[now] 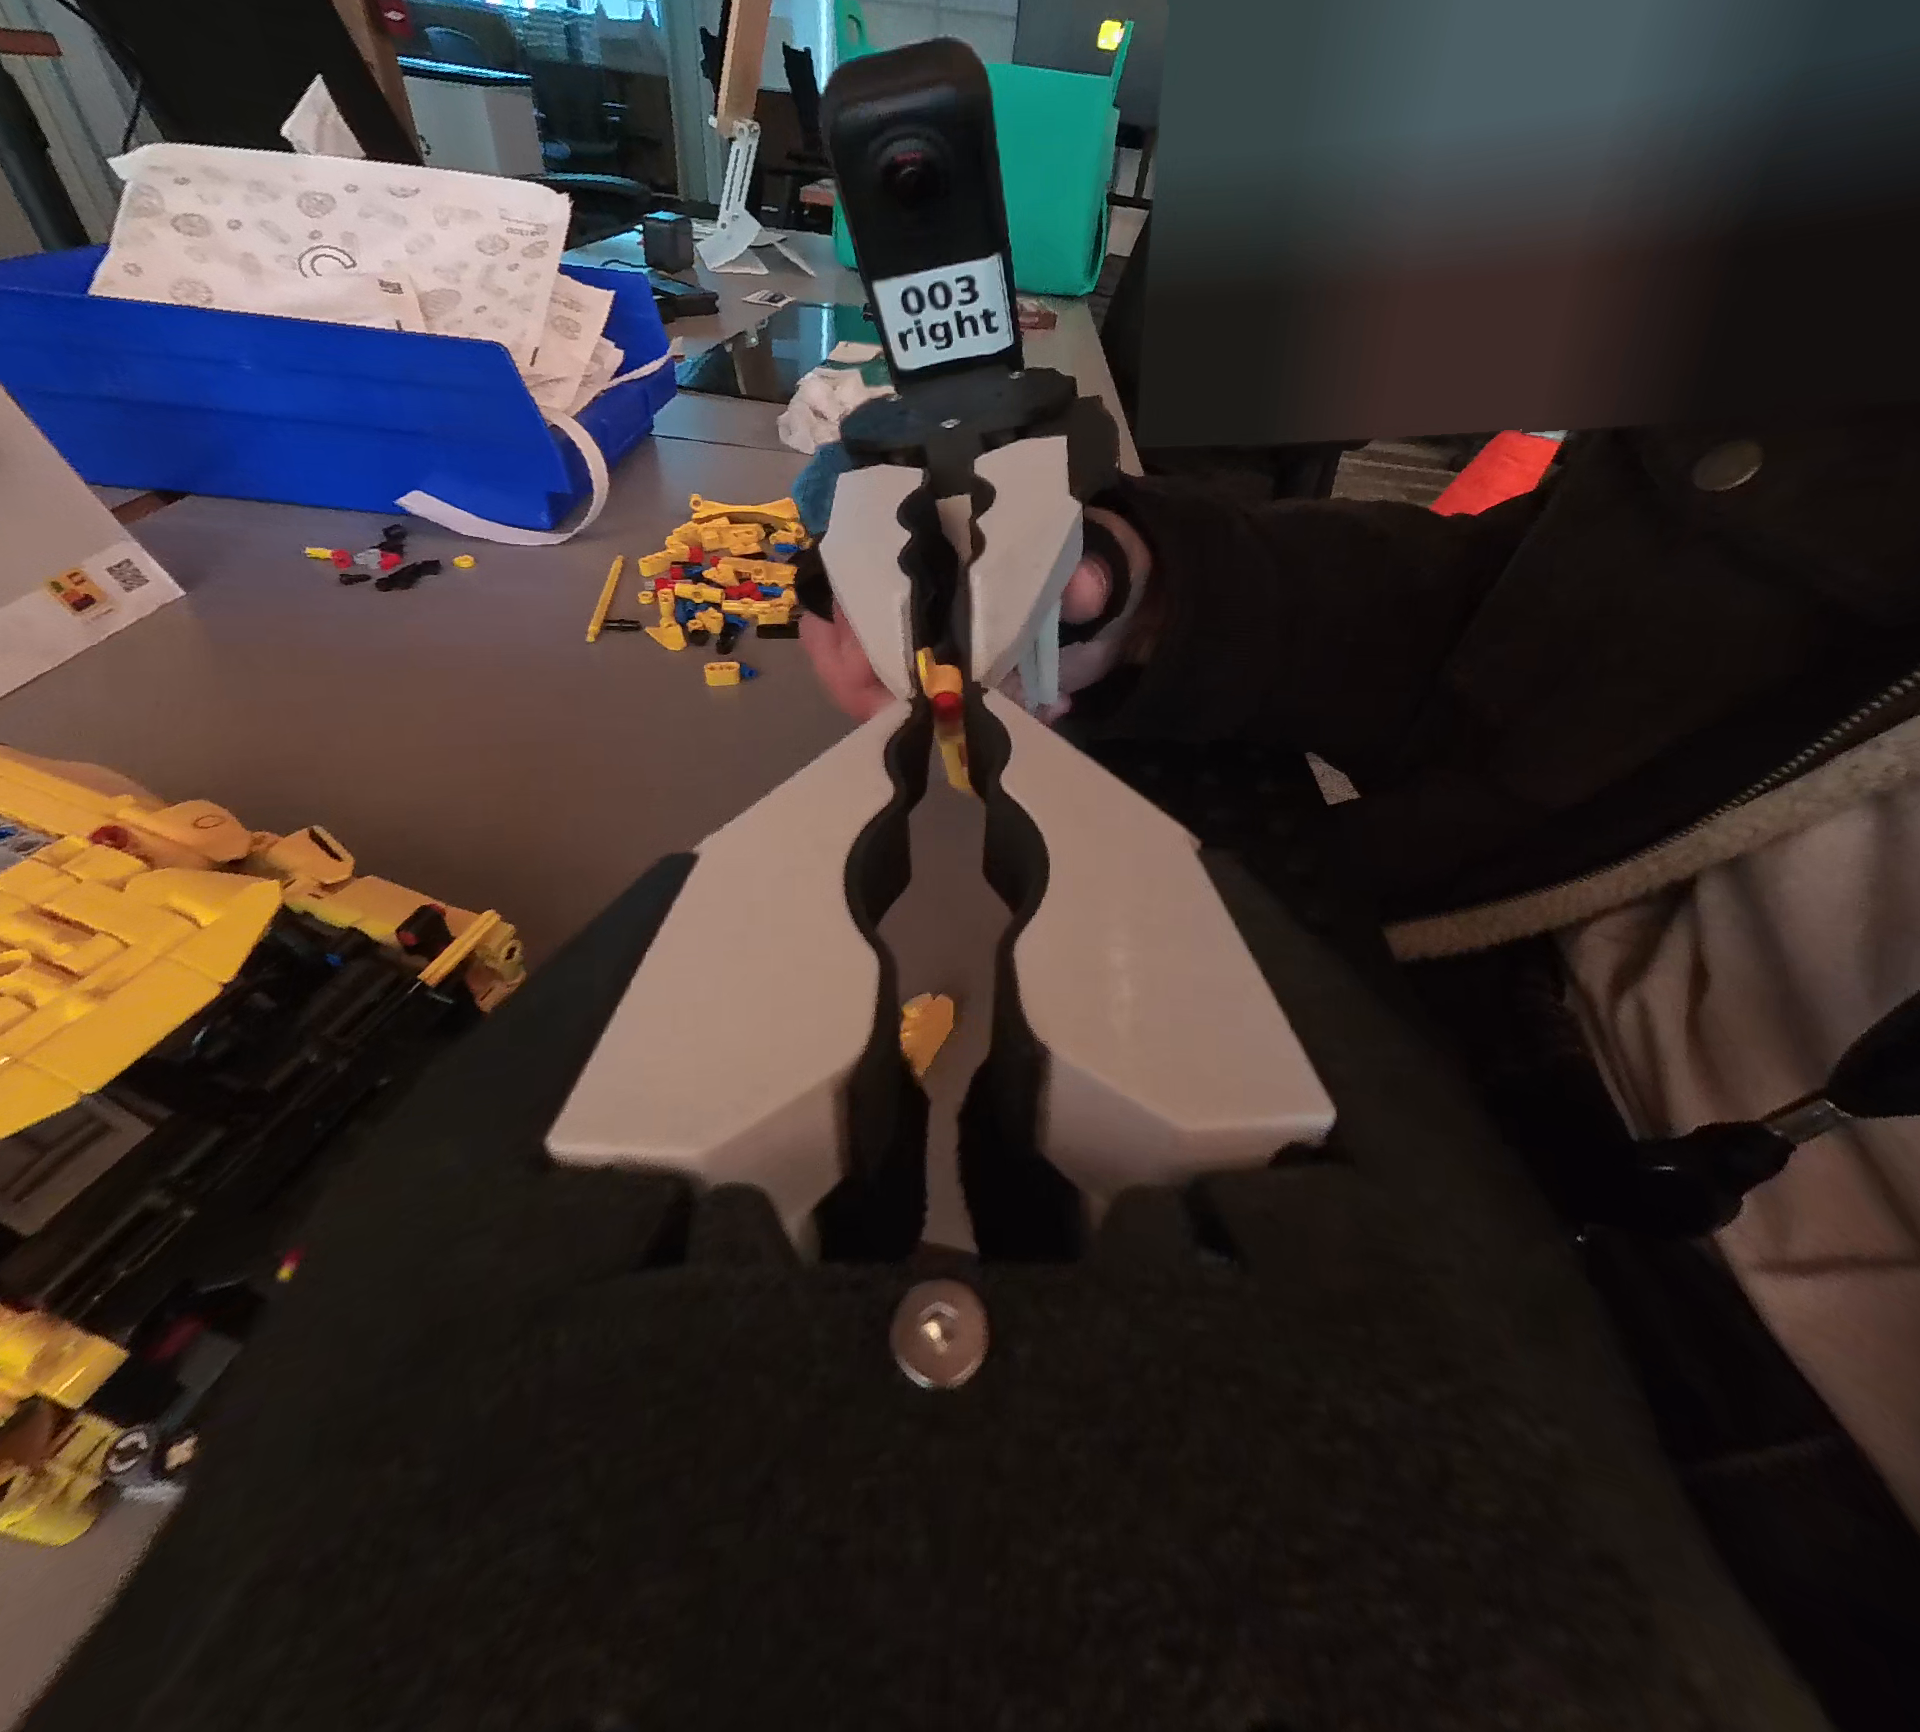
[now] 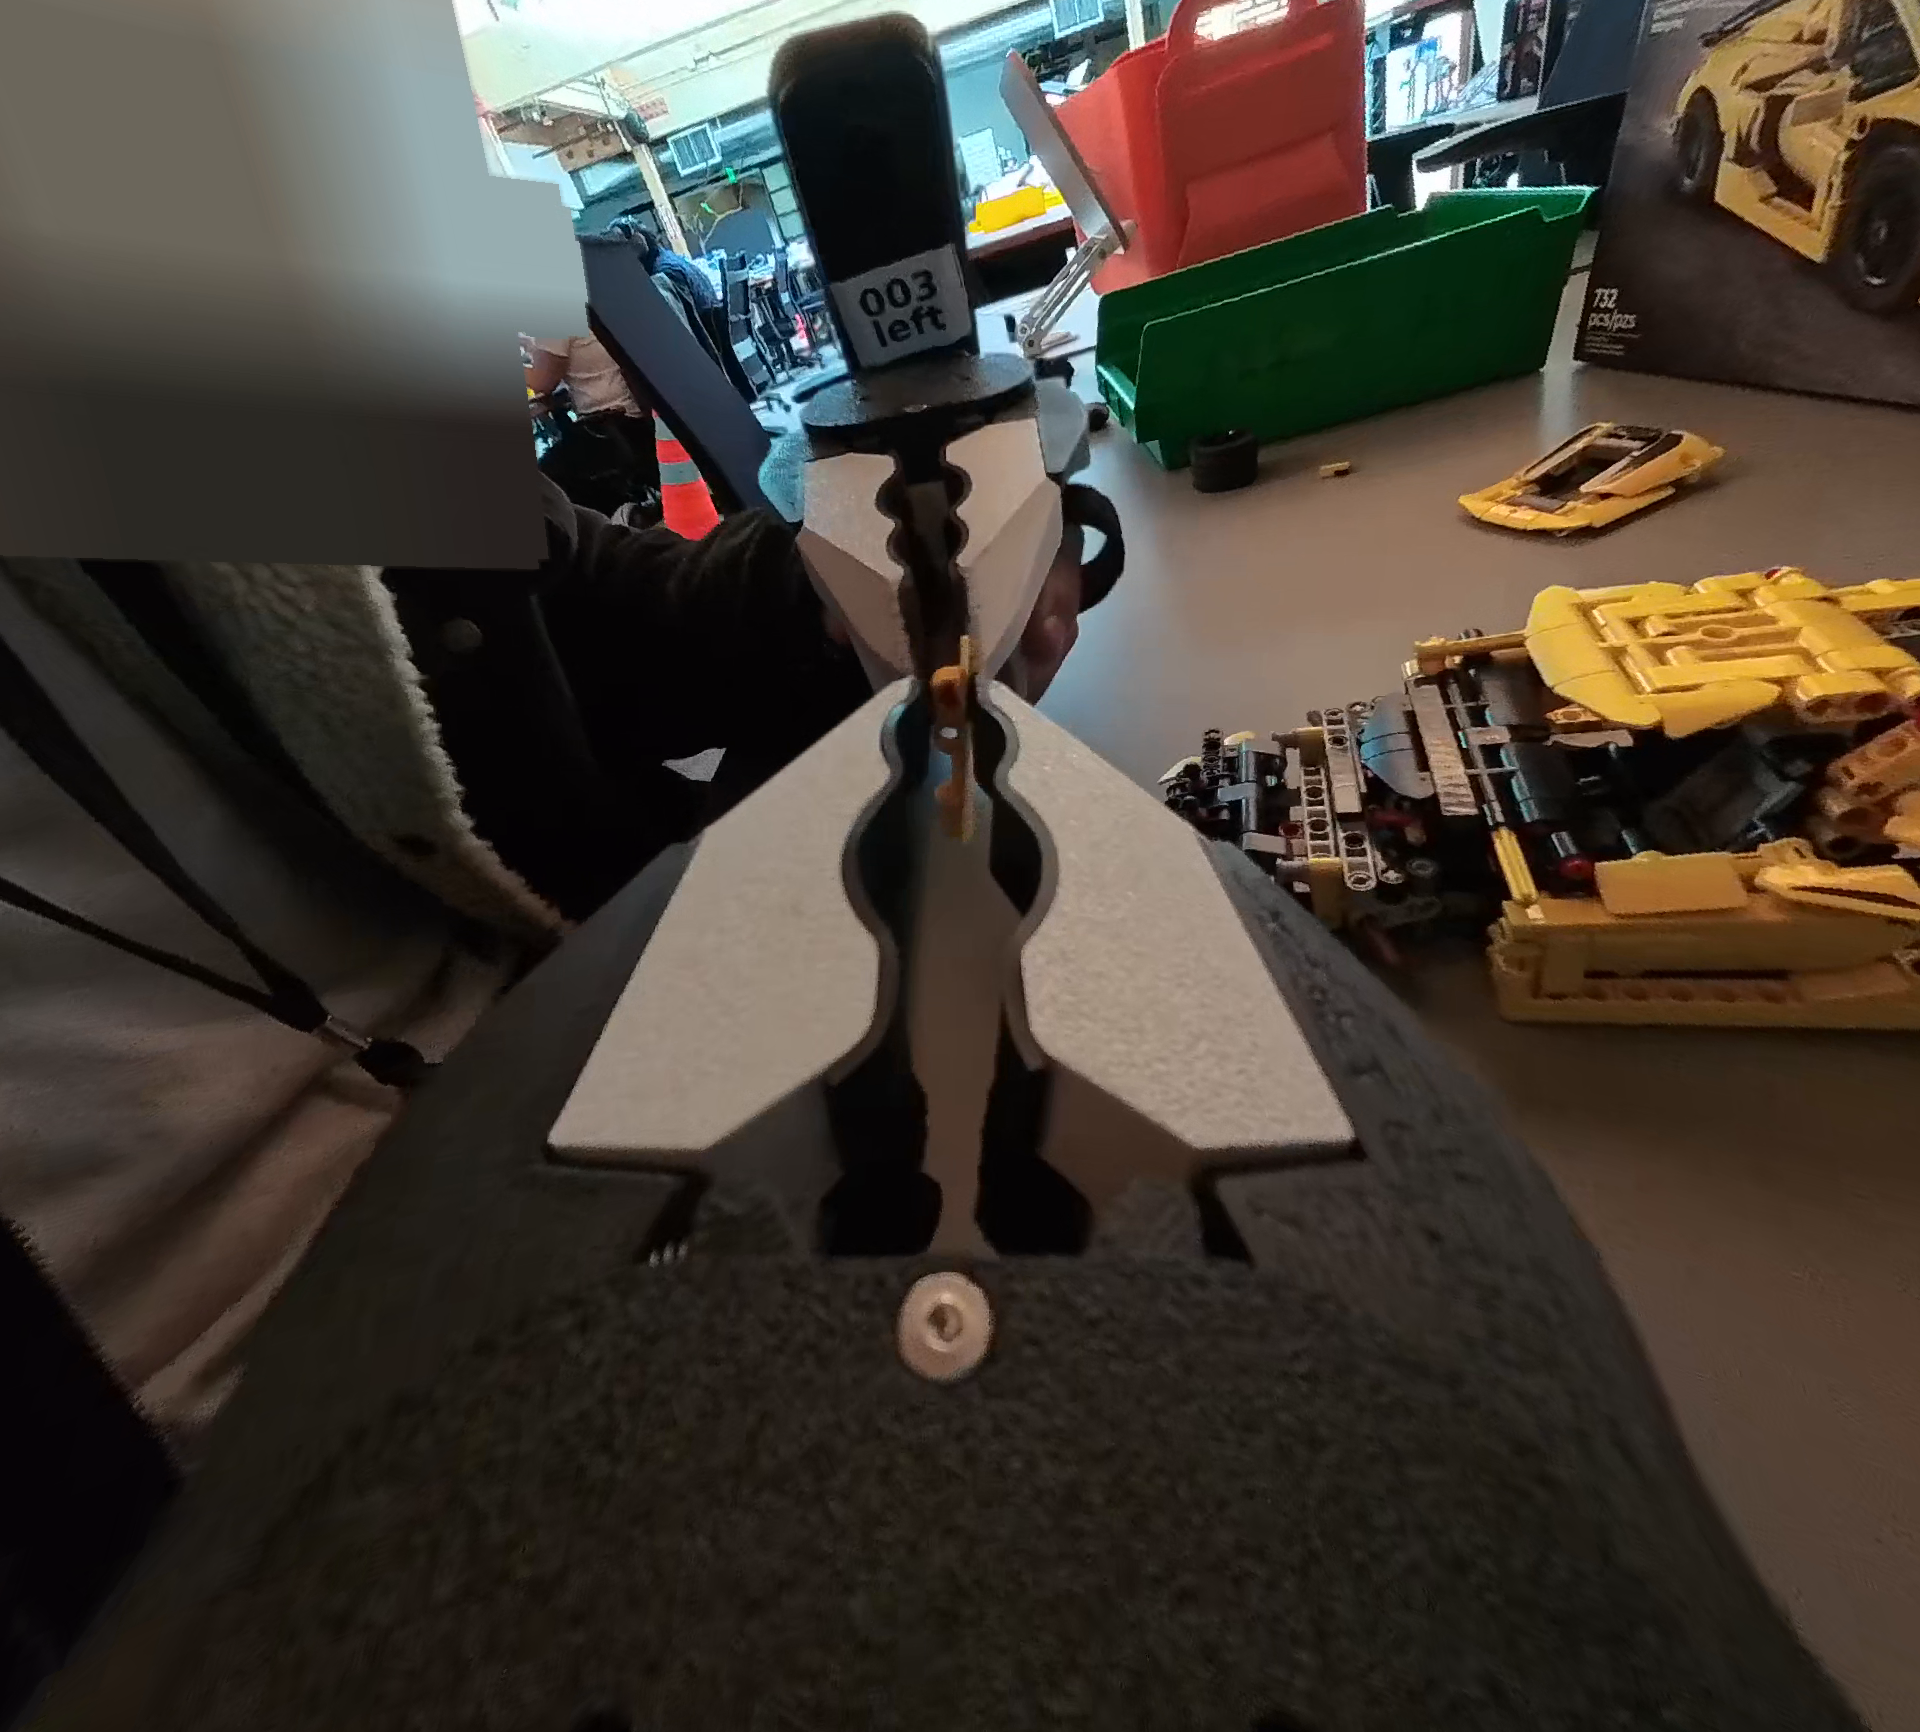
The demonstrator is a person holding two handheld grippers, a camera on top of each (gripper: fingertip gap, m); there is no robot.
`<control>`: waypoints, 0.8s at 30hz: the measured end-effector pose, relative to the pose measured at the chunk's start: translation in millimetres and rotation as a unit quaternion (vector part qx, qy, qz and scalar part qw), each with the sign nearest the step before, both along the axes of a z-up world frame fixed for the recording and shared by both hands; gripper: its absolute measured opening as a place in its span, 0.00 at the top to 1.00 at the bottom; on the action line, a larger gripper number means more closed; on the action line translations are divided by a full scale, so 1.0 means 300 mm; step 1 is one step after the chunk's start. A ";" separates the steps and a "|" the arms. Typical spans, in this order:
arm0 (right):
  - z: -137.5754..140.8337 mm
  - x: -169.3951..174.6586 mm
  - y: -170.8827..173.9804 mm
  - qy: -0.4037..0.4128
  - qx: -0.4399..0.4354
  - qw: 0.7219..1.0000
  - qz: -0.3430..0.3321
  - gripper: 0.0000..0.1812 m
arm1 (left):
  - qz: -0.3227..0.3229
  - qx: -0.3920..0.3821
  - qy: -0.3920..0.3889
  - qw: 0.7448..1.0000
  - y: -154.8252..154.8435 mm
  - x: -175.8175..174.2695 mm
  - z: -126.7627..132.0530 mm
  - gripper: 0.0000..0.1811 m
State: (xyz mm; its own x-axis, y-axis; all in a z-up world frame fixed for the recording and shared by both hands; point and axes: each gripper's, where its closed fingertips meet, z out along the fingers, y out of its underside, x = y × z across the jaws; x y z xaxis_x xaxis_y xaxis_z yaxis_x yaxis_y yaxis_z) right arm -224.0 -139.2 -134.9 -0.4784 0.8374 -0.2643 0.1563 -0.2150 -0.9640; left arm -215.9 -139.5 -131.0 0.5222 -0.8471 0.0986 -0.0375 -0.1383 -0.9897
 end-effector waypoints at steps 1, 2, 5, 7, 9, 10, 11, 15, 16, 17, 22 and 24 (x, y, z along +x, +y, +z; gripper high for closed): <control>0.001 0.002 0.000 0.000 0.001 1.000 0.001 0.97 | -0.001 0.003 0.002 1.000 -0.001 0.001 0.000 0.97; 0.004 0.004 -0.002 0.000 -0.004 1.000 0.005 0.97 | -0.002 0.005 0.002 1.000 -0.003 0.002 0.002 0.97; 0.007 0.005 -0.003 0.001 -0.006 1.000 0.008 0.97 | -0.006 0.005 -0.001 1.000 -0.006 0.003 0.005 0.98; 0.007 0.006 -0.006 -0.001 -0.014 1.000 0.014 0.97 | -0.009 0.005 -0.001 1.000 -0.009 0.003 0.005 0.98; 0.009 0.007 -0.007 0.000 -0.017 1.000 0.016 0.97 | -0.009 0.009 0.000 1.000 -0.010 0.003 0.007 0.98; 0.010 0.008 -0.009 0.000 -0.019 1.000 0.019 0.97 | -0.009 0.012 0.001 1.000 -0.012 0.004 0.008 0.98; 0.011 0.009 -0.009 0.001 -0.020 1.000 0.020 0.97 | -0.010 0.015 0.002 1.000 -0.013 0.005 0.008 0.98; 0.021 0.015 -0.021 0.002 -0.042 0.998 0.038 0.96 | -0.017 0.030 0.002 0.999 -0.025 0.010 0.018 0.98; 0.026 0.019 -0.026 0.003 -0.051 0.998 0.045 0.97 | -0.019 0.037 0.002 0.999 -0.030 0.013 0.021 0.98; 0.028 0.021 -0.029 0.002 -0.059 0.997 0.052 0.97 | -0.022 0.042 0.003 0.999 -0.033 0.015 0.024 0.99; 0.009 0.014 -0.020 -0.012 -0.052 0.998 0.042 0.97 | -0.007 0.068 0.042 0.997 -0.025 0.008 0.005 0.99; 0.000 0.009 -0.009 -0.017 -0.044 0.998 0.031 0.96 | 0.006 0.076 0.062 0.995 -0.014 0.002 -0.006 0.99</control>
